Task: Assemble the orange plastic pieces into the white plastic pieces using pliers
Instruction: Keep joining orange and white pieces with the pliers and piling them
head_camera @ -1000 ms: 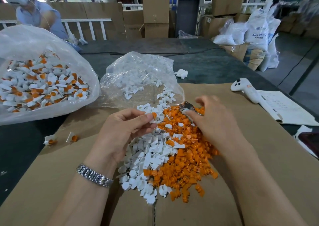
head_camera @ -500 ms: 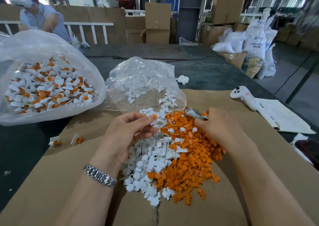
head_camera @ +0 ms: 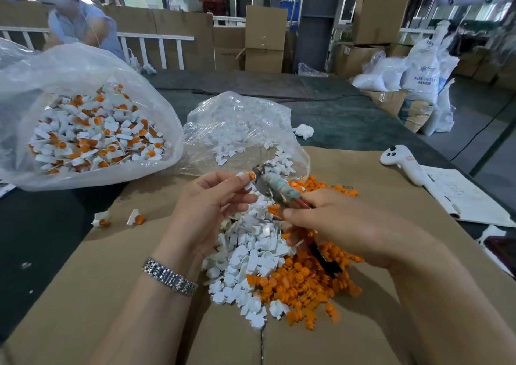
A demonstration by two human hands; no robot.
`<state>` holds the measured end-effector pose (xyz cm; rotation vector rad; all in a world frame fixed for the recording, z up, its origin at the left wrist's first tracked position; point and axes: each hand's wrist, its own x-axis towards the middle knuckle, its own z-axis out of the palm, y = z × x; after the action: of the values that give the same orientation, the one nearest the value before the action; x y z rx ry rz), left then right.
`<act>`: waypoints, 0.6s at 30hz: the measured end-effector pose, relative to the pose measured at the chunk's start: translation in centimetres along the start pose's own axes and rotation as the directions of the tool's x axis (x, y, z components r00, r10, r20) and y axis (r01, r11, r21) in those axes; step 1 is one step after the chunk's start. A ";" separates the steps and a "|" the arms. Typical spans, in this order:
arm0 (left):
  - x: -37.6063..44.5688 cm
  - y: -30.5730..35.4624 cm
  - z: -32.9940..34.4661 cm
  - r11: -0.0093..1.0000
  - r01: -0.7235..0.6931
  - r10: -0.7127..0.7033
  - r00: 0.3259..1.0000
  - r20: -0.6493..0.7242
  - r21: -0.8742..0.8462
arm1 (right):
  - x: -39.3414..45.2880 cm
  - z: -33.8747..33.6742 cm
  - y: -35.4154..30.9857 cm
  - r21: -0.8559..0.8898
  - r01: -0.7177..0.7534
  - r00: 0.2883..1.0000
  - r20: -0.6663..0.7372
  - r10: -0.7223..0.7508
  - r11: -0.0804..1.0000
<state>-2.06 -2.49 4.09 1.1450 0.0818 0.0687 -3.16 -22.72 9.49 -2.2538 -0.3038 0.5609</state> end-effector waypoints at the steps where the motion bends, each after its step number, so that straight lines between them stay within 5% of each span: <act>1: 0.0 0.0 0.0 1.000 -0.001 0.001 1.000 -0.002 0.008 | -0.1 0.1 -0.2 -0.009 -0.002 1.000 -0.004 0.002 1.000; 18: 0.4 -0.5 -0.4 0.995 0.033 -0.032 0.999 -0.012 0.095 | 0.0 1.9 -0.5 -0.191 0.046 0.997 -0.054 -0.057 0.981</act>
<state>-1.70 -2.30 3.47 1.2384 0.1136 0.0422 -4.14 -21.14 8.73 -2.4332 -0.3988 0.4528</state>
